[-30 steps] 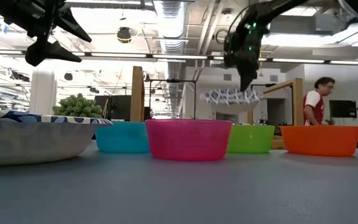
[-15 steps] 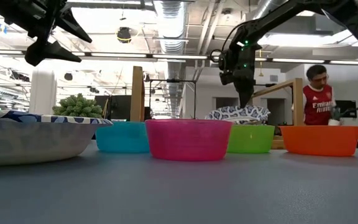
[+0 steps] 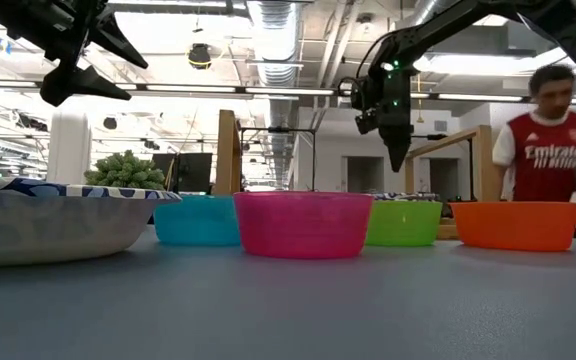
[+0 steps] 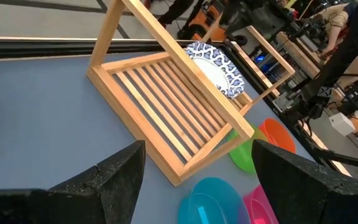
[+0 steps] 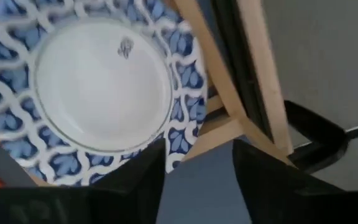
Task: Place and stack bowls onto a shelf
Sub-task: Stack the white bowl on top of the white bowl on the shelf
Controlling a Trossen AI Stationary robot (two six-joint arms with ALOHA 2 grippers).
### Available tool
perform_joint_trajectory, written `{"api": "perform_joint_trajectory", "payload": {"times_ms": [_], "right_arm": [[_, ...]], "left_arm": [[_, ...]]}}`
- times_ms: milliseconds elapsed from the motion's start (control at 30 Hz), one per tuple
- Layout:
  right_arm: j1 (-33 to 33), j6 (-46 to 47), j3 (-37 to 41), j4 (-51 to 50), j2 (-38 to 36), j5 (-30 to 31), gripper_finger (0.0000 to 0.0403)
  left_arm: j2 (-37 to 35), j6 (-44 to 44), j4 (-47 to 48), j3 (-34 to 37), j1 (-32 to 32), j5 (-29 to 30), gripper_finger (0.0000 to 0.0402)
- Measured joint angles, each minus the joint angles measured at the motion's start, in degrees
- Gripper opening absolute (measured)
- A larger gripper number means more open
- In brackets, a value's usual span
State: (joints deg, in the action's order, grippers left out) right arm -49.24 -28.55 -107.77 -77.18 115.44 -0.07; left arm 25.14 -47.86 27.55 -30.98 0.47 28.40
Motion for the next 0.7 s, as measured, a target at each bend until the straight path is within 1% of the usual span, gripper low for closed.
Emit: {"api": "perform_joint_trajectory", "payload": {"times_ms": [67,133,200,300,367,567,700], "right_arm": [[0.69,1.26,-2.01,-0.23,-0.07,-0.79,0.0227],[1.99,1.55,-4.84,-1.38,-0.07,-1.21,0.0234],[3.71,1.55,-8.29,-2.12,-0.07,-2.01,0.0234],[6.82,1.65,-13.80,-2.33,-0.11,-5.08,0.0231],[9.11,2.36,-17.70,-2.34,-0.11,-6.82,0.0229],[17.09,3.10,-26.66,-2.36,-0.17,-7.84,0.0229],[21.32,3.21,-26.51,-0.82,-1.62,-7.81,0.0229]], "left_arm": [[-0.02,0.00,0.00,0.00,0.00,-1.03,0.0281],[-0.01,0.17,0.17,0.00,0.00,-3.35,0.0281],[0.01,0.17,0.86,0.00,0.00,-5.72,0.0281],[1.01,-0.91,2.69,-0.02,0.00,-9.30,0.0281],[2.45,-1.79,4.32,-0.02,0.00,-13.01,0.0281],[11.23,-3.42,7.26,-0.02,-0.60,-27.33,0.0281],[17.98,-4.66,8.66,0.00,-2.54,-34.26,0.0281]]}}
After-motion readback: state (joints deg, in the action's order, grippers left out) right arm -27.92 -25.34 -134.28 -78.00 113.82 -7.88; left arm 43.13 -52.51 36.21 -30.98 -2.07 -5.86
